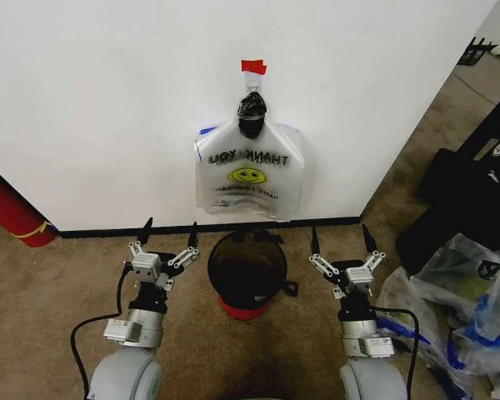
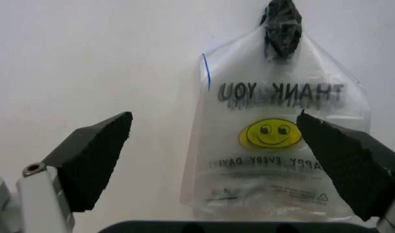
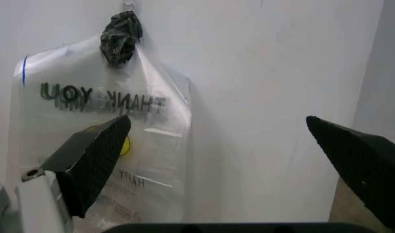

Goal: Pick up the garbage bag from the wall and place it over the trash bin.

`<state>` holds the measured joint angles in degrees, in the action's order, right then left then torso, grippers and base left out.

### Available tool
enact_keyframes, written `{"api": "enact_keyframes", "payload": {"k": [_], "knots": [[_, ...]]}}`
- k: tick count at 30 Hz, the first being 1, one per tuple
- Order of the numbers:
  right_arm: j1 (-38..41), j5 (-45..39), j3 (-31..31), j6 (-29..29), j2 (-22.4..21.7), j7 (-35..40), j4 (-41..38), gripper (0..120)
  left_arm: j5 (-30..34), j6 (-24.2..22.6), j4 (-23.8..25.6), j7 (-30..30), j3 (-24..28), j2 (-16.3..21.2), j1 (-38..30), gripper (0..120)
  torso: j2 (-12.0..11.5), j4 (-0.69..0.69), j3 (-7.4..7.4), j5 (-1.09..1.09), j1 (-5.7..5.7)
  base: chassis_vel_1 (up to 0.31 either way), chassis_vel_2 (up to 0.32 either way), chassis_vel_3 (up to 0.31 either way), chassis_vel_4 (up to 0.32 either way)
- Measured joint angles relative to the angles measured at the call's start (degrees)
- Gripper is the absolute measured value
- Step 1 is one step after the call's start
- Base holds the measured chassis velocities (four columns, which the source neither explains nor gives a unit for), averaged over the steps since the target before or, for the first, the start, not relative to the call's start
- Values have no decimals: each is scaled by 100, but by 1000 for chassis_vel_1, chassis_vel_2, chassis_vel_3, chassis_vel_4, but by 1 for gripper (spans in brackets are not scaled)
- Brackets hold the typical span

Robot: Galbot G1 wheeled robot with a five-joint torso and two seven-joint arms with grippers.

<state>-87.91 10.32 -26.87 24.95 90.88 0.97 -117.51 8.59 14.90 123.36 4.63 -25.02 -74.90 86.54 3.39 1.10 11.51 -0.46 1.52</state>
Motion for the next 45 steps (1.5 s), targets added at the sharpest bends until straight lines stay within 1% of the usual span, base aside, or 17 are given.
{"api": "enact_keyframes", "payload": {"k": [8,10,14,26,30,32,35,38,41,45], "knots": [[71,110,10,32,-3,68,34,100,-16,10,1,0,3,-22,-14,100,0,0,0,0,0,0,0,0,0],[68,364,-28,81,51,81,52,100,-41,20,51,0,6,-56,11,100,0,0,0,0,0,0,0,0,0],[76,502,-63,77,117,64,45,100,-119,65,76,0,10,-112,70,100,0,0,0,0,0,0,0,0,0],[42,478,-107,50,123,-81,-69,100,-270,120,165,-91,-11,-222,200,100,0,0,0,0,0,0,0,0,0],[0,464,-131,57,125,-161,-69,100,-293,130,147,-138,-121,-245,206,100,0,0,0,0,0,0,0,0,0],[7,473,-163,56,125,-192,-58,100,-294,130,111,-204,-255,-253,167,100,0,0,0,0,0,0,0,0,0],[29,482,-224,36,126,-258,-50,100,-284,37,88,-312,-472,-250,87,100,0,0,0,0,0,0,0,0,0],[29,505,-275,-17,109,-296,-50,100,-263,-32,86,-388,-582,-224,59,100,0,0,0,0,0,0,0,0,0],[25,549,-361,-164,-5,-311,-50,100,-223,-120,53,-542,-721,-132,36,100,0,0,0,0,0,0,0,0,0],[26,520,-466,-191,-123,-323,-62,100,-222,-90,-60,-731,-823,-85,39,100,0,0,0,0,0,0,0,0,0]]}}
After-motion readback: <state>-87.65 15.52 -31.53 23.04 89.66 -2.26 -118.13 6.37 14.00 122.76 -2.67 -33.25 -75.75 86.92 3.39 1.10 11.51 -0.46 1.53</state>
